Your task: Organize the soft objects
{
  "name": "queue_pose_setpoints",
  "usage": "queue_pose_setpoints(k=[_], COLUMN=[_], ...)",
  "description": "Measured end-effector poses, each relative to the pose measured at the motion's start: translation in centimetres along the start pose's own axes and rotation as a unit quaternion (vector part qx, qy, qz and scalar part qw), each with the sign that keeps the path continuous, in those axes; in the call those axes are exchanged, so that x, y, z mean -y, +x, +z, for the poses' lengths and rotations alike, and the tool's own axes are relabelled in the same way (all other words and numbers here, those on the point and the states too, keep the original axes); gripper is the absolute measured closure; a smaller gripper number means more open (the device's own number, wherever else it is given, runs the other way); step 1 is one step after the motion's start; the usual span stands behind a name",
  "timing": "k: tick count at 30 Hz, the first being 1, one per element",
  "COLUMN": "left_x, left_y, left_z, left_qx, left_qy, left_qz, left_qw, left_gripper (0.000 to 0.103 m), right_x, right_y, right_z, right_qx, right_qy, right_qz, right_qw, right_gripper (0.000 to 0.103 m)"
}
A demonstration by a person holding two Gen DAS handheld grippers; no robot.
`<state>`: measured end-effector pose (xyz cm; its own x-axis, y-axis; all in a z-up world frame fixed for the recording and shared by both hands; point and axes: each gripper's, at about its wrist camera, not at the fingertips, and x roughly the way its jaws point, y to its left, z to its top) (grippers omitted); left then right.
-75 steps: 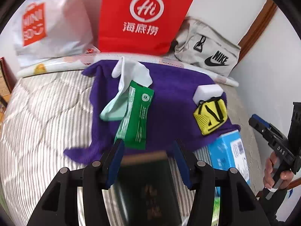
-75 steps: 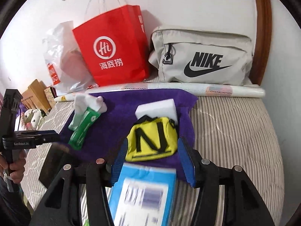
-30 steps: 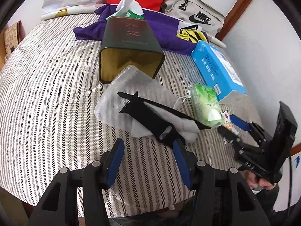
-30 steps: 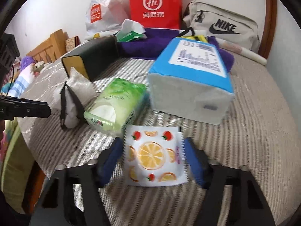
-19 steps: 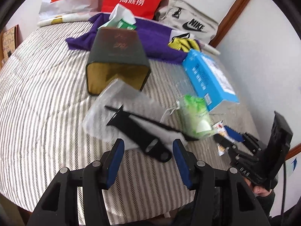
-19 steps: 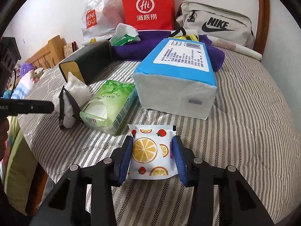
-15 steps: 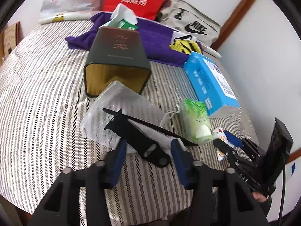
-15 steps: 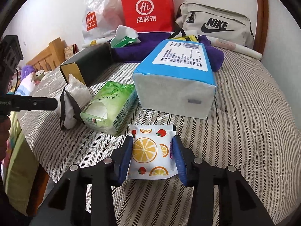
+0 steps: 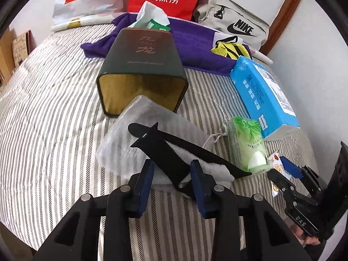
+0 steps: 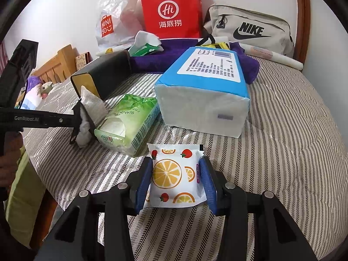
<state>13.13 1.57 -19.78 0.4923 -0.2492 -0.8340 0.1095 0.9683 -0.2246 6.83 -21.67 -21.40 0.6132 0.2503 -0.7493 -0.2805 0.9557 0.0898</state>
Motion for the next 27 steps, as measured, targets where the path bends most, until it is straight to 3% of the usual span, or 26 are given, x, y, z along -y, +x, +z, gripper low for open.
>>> queue_pose_setpoints(k=[3, 4, 8, 11, 16, 19, 21, 23, 27], left_x=[0.2, 0.1, -0.5, -0.6, 0.7, 1.5, 1.8, 2.1, 2.7], left_y=[-0.2, -0.6, -1.8, -1.7, -0.3, 0.1, 0.1, 0.1, 0.3], left_z=[0.0, 0.0, -0.1, -0.3, -0.8, -1.1, -1.0, -1.1, -1.3], left_qx=[0.010, 0.014, 0.022, 0.011, -0.012, -0.015, -0.023, -0.030, -0.022], left_qy=[0.008, 0.009, 0.015, 0.012, 0.033, 0.043, 0.040, 0.035, 0.046], left_qz=[0.013, 0.012, 0.001, -0.019, -0.020, -0.018, -0.027, -0.039, -0.024], left_qw=[0.9998, 0.9998, 0.9996, 0.9997, 0.9992, 0.9988, 0.9986, 0.9982, 0.9984], left_gripper=[0.092, 0.093, 0.094, 0.094, 0.094, 0.094, 0.080, 0.074, 0.072], right_x=[0.0, 0.1, 0.4, 0.3, 0.1, 0.2, 0.2, 0.2, 0.2], right_y=[0.0, -0.1, -0.2, -0.1, -0.1, -0.2, -0.2, -0.2, -0.2], right_z=[-0.1, -0.1, -0.1, -0.1, -0.2, -0.2, -0.2, -0.2, -0.2], right_qx=[0.002, 0.002, 0.002, 0.005, 0.004, 0.004, 0.005, 0.005, 0.006], right_qy=[0.000, 0.001, 0.008, 0.008, 0.002, 0.002, 0.003, 0.002, 0.003], right_qz=[0.001, 0.003, 0.011, 0.010, 0.004, 0.006, 0.006, 0.005, 0.006], right_qw=[1.000, 1.000, 1.000, 1.000, 1.000, 1.000, 1.000, 1.000, 1.000], right_gripper=[0.057, 0.057, 0.057, 0.057, 0.057, 0.057, 0.057, 0.057, 0.056])
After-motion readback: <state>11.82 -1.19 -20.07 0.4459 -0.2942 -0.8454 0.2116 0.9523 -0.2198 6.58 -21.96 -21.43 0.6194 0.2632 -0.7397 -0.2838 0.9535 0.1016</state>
